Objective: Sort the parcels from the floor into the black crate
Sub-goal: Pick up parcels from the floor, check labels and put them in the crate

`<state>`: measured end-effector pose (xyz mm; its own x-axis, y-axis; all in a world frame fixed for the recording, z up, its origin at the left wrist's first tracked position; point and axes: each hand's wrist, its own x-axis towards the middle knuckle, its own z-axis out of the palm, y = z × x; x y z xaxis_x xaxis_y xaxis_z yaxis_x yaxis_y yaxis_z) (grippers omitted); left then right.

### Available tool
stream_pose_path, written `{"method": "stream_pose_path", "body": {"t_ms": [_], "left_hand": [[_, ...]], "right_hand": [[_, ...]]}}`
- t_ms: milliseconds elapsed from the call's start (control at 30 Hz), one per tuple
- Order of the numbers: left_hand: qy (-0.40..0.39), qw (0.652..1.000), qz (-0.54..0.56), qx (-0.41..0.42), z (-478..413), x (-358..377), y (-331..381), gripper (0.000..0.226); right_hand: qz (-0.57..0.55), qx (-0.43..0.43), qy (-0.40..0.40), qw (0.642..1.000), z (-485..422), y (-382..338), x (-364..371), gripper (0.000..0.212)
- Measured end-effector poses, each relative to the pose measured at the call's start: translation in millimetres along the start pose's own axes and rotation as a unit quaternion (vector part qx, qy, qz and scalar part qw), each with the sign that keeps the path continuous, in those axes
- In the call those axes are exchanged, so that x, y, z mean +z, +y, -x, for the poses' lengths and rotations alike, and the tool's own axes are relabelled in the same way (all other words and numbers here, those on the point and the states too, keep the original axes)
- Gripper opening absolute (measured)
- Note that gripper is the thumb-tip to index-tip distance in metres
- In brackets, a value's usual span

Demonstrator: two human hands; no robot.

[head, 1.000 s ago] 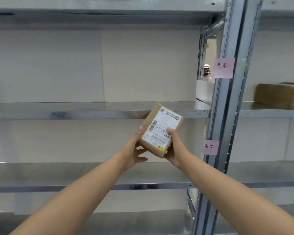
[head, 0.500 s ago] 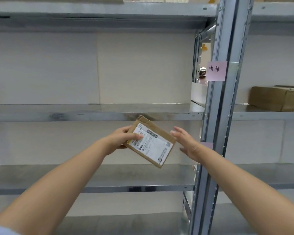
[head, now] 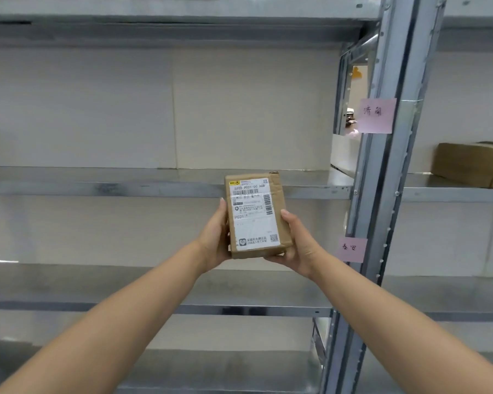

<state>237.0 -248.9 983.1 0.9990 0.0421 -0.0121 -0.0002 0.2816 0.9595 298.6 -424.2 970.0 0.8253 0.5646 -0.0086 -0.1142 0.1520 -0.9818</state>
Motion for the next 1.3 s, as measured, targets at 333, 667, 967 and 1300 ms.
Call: {"method": "stream_pose_path", "body": {"t_ms": [333,667,967,1300], "left_hand": [[0.224,0.972,0.042,0.065,89,-87,-2,0.061],[0.335,0.938,0.018,0.089,250,-212,21,0.059],[0.405,0.911,-0.013,0.072,400,-356,54,0.062],[0.444,0.896,-0.034,-0.011,467,-492,33,0.049]], "right_hand": [[-0.023,-0.012,-0.11,0.994,-30,58,139,0.051],[-0.044,0.031,-0.214,0.975,5,105,329,0.051],[-0.018,0.075,-0.253,0.964,42,160,522,0.055],[0.023,0.105,-0.259,0.96,26,242,655,0.05]]}}
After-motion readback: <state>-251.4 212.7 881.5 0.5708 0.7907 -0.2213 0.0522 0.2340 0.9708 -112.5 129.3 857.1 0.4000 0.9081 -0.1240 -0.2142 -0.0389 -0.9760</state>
